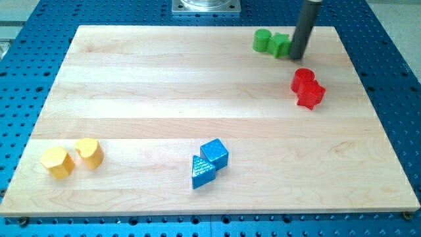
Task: Locate your arm at the top right side of the blue cube
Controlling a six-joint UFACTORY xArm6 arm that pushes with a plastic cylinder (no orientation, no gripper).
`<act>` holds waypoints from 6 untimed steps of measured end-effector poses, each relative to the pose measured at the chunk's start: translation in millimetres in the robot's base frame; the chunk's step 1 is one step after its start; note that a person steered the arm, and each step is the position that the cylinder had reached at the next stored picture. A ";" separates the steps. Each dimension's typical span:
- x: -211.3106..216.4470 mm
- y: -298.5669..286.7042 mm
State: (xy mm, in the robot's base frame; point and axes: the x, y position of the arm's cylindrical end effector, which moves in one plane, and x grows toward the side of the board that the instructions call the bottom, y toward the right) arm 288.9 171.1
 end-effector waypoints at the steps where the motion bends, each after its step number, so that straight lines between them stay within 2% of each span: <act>1: 7.0 -11.3; 2: 47.1 -54.2; 3: 79.6 -152.2; 4: 142.2 -201.1; 5: 189.7 -147.8; 6: 212.2 -93.7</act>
